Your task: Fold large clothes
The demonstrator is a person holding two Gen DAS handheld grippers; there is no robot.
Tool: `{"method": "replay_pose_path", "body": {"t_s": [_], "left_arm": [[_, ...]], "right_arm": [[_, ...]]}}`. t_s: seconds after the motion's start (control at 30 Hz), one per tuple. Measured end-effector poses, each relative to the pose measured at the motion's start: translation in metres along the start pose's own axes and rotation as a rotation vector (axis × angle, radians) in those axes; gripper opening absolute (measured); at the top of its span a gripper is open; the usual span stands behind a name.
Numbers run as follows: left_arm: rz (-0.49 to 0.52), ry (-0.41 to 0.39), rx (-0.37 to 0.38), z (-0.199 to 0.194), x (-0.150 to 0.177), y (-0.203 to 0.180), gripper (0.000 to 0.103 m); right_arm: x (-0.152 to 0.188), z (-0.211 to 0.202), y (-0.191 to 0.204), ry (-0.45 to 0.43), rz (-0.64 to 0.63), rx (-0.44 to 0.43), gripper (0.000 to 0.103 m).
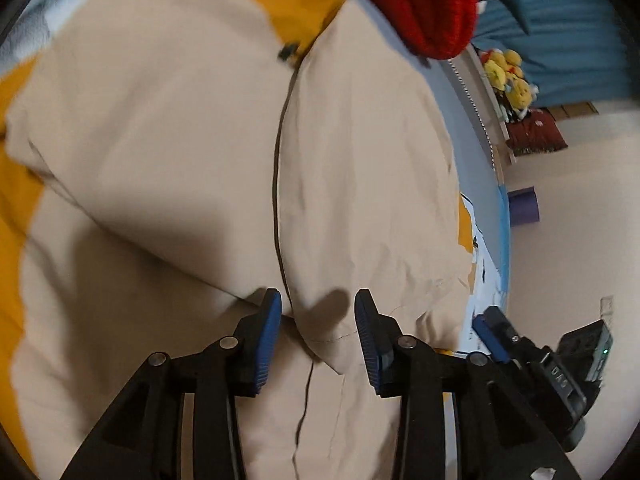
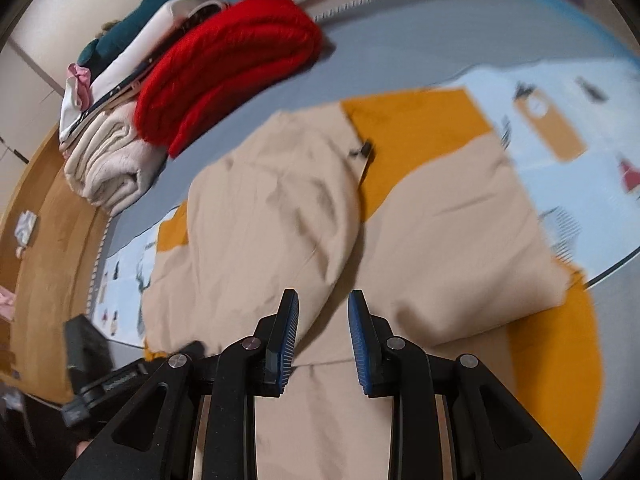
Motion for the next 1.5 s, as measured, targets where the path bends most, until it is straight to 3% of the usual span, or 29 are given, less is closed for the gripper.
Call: {"method": "replay_pose_path", "body": {"t_s": [0.17, 0.23, 0.3, 0.43, 0.53, 0.6, 0.67, 0.8, 0.83, 0.9, 0.97, 1.07, 1.17, 1.23, 1.37, 1.43, 1.5], "left_arm": [[-0.048, 0.040, 0.048, 0.013, 0.004, -0.002, 0.030], [-0.027, 0.034, 0.025, 0.006, 0.003, -0.006, 0.003], [0.013, 0.007, 0.003, -0.006, -0.001, -0.011, 0.002], [0.090, -0.029, -0.108, -0.027, -0.004, -0.017, 0.002], [0.056, 0.060, -0.153, -0.013, 0.005, -0.003, 0.006], [0.046, 0.148, -0.282, 0.000, 0.012, 0.007, 0.007], [0.077, 0.116, -0.328, -0.004, 0.009, 0.002, 0.007], [0.240, -0.024, -0.373, -0.020, 0.001, -0.030, 0.012], [0.307, -0.049, -0.383, -0.020, 0.001, -0.042, 0.013], [0.363, -0.050, -0.366, -0.013, 0.004, -0.051, 0.014], [0.389, 0.015, -0.329, 0.007, 0.011, -0.050, 0.017], [0.386, 0.108, -0.373, 0.035, 0.022, -0.041, 0.017], [0.427, 0.108, -0.407, 0.036, 0.021, -0.051, 0.017], [0.425, 0.111, -0.386, 0.033, 0.019, -0.055, 0.019], [0.405, 0.093, -0.360, 0.025, 0.016, -0.056, 0.020], [0.412, 0.091, -0.352, 0.024, 0.018, -0.060, 0.020], [0.413, 0.088, -0.340, 0.024, 0.018, -0.062, 0.020]], "right_arm": [[0.000, 0.023, 0.000, 0.043, 0.022, -0.018, 0.027], [-0.001, 0.032, 0.001, 0.061, 0.032, -0.028, 0.027], [-0.003, 0.040, 0.002, 0.072, 0.047, -0.033, 0.027], [-0.007, 0.047, -0.002, 0.083, 0.076, -0.050, 0.027], [-0.007, 0.055, -0.002, 0.097, 0.084, -0.060, 0.027], [-0.006, 0.059, -0.004, 0.110, 0.098, -0.068, 0.027], [-0.007, 0.064, -0.005, 0.119, 0.112, -0.071, 0.027], [-0.006, 0.068, -0.005, 0.122, 0.121, -0.073, 0.027], [-0.006, 0.068, -0.004, 0.122, 0.120, -0.073, 0.027], [-0.005, 0.068, -0.001, 0.115, 0.105, -0.081, 0.014], [-0.005, 0.067, 0.002, 0.099, 0.084, -0.072, 0.004], [-0.006, 0.067, 0.000, 0.089, 0.079, -0.027, 0.002], [-0.011, 0.060, -0.008, 0.027, 0.070, 0.097, 0.002], [-0.016, 0.050, -0.007, -0.033, 0.055, 0.124, 0.003], [-0.018, 0.034, 0.019, -0.121, -0.033, 0.026, 0.005], [-0.012, 0.040, 0.033, -0.086, -0.087, -0.046, 0.006], [-0.002, 0.058, 0.042, 0.015, -0.103, -0.112, 0.007]]}}
Point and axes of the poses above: each gripper's, at about its wrist camera, not at the fingertips, and z roughly the way its jaws point, y to its left, x to its underside, the point moved 3 cm from there along z, roughly the way its jaws point, and after that the axes turned 9 degrees about z, right-handed, at the moved point
